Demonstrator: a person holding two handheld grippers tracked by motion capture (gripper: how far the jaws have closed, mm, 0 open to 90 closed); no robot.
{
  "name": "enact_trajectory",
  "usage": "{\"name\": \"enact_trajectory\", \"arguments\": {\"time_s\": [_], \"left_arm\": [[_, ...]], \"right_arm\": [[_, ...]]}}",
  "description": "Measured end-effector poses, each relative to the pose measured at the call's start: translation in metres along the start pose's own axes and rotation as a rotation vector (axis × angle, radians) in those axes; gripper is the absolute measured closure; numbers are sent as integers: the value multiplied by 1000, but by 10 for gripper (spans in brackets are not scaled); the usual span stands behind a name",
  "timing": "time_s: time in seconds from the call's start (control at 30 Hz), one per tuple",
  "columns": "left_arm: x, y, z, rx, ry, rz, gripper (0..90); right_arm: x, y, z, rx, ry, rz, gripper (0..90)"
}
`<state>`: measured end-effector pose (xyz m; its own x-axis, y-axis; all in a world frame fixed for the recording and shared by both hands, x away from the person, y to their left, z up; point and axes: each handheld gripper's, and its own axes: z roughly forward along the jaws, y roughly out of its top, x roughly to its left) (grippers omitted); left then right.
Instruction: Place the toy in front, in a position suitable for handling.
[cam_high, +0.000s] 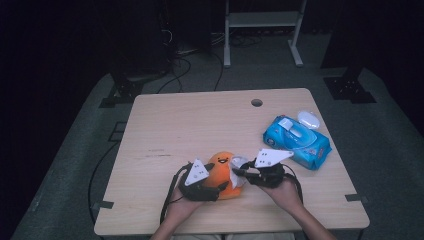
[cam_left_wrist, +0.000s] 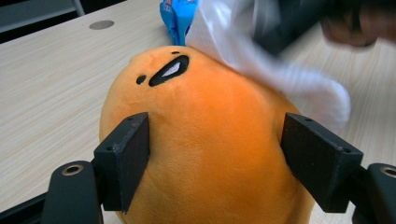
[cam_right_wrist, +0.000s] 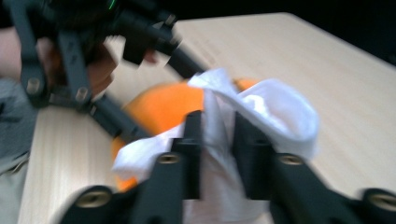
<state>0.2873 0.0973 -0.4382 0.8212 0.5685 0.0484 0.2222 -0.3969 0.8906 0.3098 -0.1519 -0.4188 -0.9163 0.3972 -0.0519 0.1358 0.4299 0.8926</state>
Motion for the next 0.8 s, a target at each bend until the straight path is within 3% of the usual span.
{"name": "enact_trajectory", "arguments": {"time_s": [0.17, 0.37, 0.53, 0.7, 0.8], "left_arm": [[3, -1, 0, 4, -5, -6, 242], [6, 0, -1, 14, -21, -8, 242], [12, 4, -14, -5, -20, -7, 230], [19, 1, -16, -7, -18, -45, 225], [17, 1, -10, 4, -31, -47, 227]], "right_arm": [[0, -2, 5, 13, 15, -49, 545], [-8, -11, 7, -23, 35, -44, 545], [-10, -15, 9, -29, -5, -44, 586], [-22, -23, 5, -40, 2, 67, 720], [-21, -21, 6, -38, 9, 72, 774]]}}
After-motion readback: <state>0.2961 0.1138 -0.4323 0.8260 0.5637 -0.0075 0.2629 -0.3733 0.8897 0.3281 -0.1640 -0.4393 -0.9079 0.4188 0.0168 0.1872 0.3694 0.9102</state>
